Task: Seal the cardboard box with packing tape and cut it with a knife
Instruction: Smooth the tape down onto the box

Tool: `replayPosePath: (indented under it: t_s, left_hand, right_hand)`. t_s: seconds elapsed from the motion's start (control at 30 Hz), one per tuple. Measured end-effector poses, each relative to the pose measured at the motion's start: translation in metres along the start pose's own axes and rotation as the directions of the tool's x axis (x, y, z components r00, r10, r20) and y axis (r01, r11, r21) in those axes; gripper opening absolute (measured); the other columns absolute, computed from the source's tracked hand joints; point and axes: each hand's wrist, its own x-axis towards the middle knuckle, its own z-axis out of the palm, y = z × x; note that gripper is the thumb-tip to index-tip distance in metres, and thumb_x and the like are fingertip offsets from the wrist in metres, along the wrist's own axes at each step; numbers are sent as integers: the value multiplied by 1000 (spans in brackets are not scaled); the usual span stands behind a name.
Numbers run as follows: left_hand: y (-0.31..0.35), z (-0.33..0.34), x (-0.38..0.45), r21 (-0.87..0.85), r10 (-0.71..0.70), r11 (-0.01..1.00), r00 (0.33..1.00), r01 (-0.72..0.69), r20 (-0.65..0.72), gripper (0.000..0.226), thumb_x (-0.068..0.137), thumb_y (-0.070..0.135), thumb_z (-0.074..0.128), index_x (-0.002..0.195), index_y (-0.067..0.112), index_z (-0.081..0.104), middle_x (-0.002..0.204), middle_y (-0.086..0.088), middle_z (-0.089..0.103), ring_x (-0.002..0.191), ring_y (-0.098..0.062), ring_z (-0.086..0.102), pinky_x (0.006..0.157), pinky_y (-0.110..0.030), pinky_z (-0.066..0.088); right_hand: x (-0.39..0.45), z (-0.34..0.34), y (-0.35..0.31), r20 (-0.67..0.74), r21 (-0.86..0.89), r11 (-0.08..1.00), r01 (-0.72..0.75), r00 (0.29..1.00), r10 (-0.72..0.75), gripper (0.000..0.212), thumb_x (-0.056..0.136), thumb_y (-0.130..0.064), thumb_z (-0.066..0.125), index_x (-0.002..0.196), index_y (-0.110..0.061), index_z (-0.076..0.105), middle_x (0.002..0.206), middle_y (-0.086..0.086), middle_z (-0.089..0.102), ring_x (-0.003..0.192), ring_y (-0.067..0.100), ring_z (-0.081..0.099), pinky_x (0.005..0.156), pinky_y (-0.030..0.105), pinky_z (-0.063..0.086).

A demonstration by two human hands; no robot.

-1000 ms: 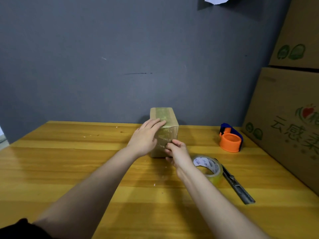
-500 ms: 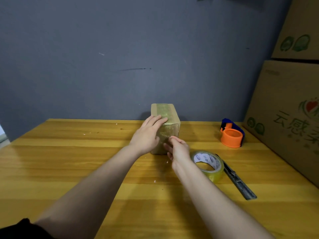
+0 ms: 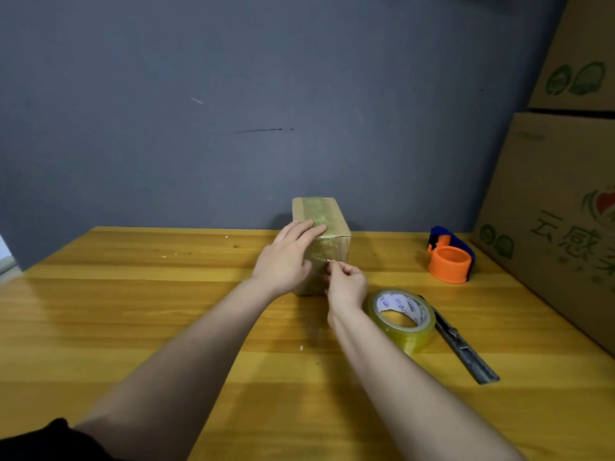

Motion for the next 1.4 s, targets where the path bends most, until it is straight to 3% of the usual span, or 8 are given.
replayPosePath:
  t_s: [0.07, 0.17, 0.37, 0.57, 0.67, 0.93, 1.13, 1.4]
  left_hand:
    - [1, 0, 1, -9, -6, 1000, 1000, 6, 8, 72, 84, 8, 48, 147, 35, 25, 157, 10, 22, 147, -14, 12, 112, -41, 35]
    - [2, 1, 0, -25, -4, 1000, 1000, 4, 5, 73, 83, 7, 48, 147, 35, 27, 157, 11, 23, 147, -13, 12, 112, -39, 34]
    - [-1, 0, 2, -70, -6, 998, 1000, 7, 21, 72, 84, 5, 47, 147, 35, 28, 157, 10, 24, 147, -14, 12, 116, -38, 27]
    - [-2, -5, 2, -96, 7, 995, 999, -3, 42, 71, 85, 3, 46, 147, 33, 30, 156, 7, 26, 146, -17, 15, 120, -35, 19]
    - [-3, -6, 2, -101, 7, 995, 999, -2, 43, 69, 85, 5, 47, 146, 34, 31, 156, 7, 28, 146, -17, 16, 119, -35, 19]
    - [-5, -8, -4, -53, 33, 998, 998, -31, 46, 62, 87, 18, 45, 144, 38, 32, 154, 10, 27, 145, -12, 17, 113, -41, 33]
    - [-8, -9, -10, -110, 51, 993, 995, -42, 80, 62, 85, 24, 40, 144, 39, 30, 158, 13, 20, 148, -11, 7, 118, -41, 25]
    - [-4, -16, -13, -141, 65, 988, 996, -57, 54, 61, 82, 29, 28, 141, 38, 40, 153, 11, 31, 144, -13, 18, 119, -33, 16]
  right_hand:
    - [-2, -3, 0, 33, -4, 1000, 11, 999, -10, 10, 84, -15, 62, 74, -18, 61, 79, 4, 68, 73, 20, 64, 72, 37, 52]
    - [-3, -9, -3, 55, 61, 998, 22, 998, -25, 2, 83, -8, 62, 83, -9, 63, 75, 6, 65, 62, 12, 59, 55, 22, 47]
    - [-11, -13, -6, 70, 130, 990, 62, 995, -71, 9, 79, -10, 66, 78, -13, 58, 80, 7, 68, 72, 17, 65, 60, 25, 47]
    - [-12, -13, -10, 91, 203, 979, 1, 996, -20, 15, 81, -20, 71, 81, -16, 57, 82, 5, 67, 66, 13, 64, 55, 20, 44]
    - [-12, -14, -10, 107, 208, 978, -32, 994, 10, 16, 82, -16, 72, 79, -15, 56, 79, 5, 66, 61, 9, 61, 50, 15, 41]
    - [-16, -29, -15, 167, 90, 993, 72, 982, -86, 16, 81, -12, 72, 78, -9, 57, 65, 1, 62, 55, 9, 52, 49, 16, 43]
    - [-23, -41, -22, 236, 58, 996, 65, 969, -77, 15, 81, -10, 72, 78, -9, 57, 63, 1, 57, 53, 9, 50, 45, 13, 44]
    - [-24, -54, -25, 256, -33, 996, 82, 964, -71, 21, 79, -16, 74, 80, -12, 54, 65, 0, 56, 55, 8, 50, 49, 16, 42]
